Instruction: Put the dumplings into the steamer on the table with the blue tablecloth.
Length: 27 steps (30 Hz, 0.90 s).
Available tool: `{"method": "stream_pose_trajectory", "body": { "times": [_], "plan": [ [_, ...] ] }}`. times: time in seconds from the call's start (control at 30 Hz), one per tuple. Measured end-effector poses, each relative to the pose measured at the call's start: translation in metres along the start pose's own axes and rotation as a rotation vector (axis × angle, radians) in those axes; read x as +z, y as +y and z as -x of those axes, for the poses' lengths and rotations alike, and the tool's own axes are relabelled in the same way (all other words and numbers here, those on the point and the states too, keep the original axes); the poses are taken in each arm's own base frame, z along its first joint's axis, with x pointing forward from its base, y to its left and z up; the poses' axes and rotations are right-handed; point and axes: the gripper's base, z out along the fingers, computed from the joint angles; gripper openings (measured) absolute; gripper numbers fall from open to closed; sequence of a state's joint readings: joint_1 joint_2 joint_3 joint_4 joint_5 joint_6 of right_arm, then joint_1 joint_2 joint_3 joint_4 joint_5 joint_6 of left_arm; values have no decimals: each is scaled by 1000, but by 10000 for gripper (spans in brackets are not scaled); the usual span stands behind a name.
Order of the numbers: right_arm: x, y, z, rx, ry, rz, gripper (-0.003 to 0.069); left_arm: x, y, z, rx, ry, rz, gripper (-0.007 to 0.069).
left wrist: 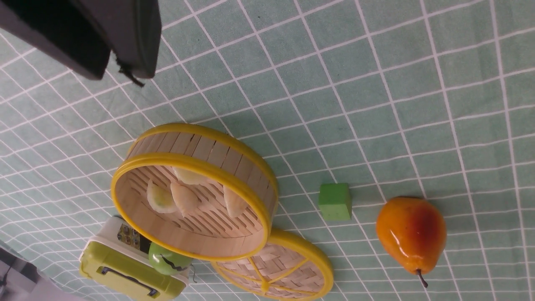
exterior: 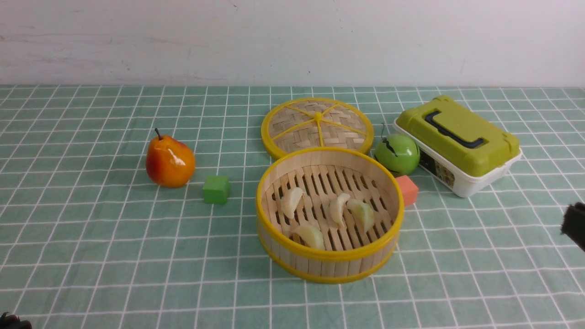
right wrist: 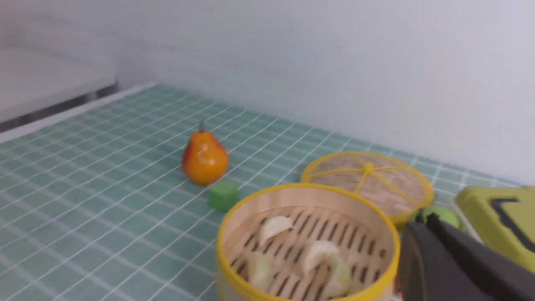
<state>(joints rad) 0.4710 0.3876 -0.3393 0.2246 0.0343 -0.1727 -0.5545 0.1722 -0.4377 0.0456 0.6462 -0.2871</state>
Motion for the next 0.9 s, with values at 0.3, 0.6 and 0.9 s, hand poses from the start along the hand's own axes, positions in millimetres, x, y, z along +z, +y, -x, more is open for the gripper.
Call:
{"method": "stream_pose_trajectory", "body": {
  "times": [0.3,0.6,0.9],
  "plan": [
    [-33,-25,-72,122,29,-351,-11,0,0,0,0,0,0,91],
    [-47,-33,-119,189,172,-539,-10,0,0,0,0,1,0,94],
    [-49,-32,-123,195,243,-538,-10,0,0,0,0,1,0,104]
  ]
}}
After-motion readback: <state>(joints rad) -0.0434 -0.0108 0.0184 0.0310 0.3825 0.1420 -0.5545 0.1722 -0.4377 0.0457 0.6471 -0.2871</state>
